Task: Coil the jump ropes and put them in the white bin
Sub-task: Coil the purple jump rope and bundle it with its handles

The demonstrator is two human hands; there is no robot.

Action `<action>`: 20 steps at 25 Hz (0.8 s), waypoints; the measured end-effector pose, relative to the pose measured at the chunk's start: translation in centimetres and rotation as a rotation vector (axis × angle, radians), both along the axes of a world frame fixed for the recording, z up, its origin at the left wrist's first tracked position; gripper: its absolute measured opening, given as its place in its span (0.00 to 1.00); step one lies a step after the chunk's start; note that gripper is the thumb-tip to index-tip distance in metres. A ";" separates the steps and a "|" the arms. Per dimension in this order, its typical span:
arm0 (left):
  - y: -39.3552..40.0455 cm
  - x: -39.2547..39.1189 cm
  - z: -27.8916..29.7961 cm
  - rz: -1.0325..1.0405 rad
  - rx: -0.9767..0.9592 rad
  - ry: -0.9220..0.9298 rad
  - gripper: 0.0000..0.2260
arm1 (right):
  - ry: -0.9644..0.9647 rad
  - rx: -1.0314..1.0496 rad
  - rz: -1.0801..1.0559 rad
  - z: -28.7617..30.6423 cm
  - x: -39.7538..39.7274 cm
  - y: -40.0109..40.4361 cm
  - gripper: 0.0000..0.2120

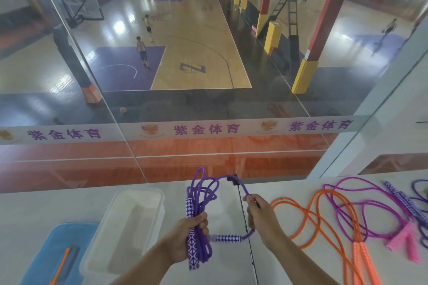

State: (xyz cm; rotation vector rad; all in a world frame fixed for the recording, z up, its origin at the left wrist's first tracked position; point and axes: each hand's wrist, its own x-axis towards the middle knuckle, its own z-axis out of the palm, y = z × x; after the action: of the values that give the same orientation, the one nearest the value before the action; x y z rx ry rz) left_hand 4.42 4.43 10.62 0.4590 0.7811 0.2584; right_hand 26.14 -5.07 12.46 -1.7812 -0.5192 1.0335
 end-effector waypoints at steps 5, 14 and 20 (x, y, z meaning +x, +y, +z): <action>-1.2 1.7 0.4 0.108 0.039 0.114 0.04 | 0.115 -0.006 0.156 0.9 -3.2 1.1 0.10; 2.2 -1.2 0.8 0.072 0.218 0.354 0.14 | 0.084 -0.149 0.338 1.0 -1.3 -1.7 0.12; 2.9 -1.9 2.8 -0.499 0.683 0.633 0.09 | 0.111 -0.133 0.335 1.7 -0.2 -1.4 0.17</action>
State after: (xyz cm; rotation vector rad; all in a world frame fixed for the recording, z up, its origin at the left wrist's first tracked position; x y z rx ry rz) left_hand 2.51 7.29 13.45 1.4027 1.1543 -0.1125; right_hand 25.95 -6.50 14.13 -1.7767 -0.7092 1.4178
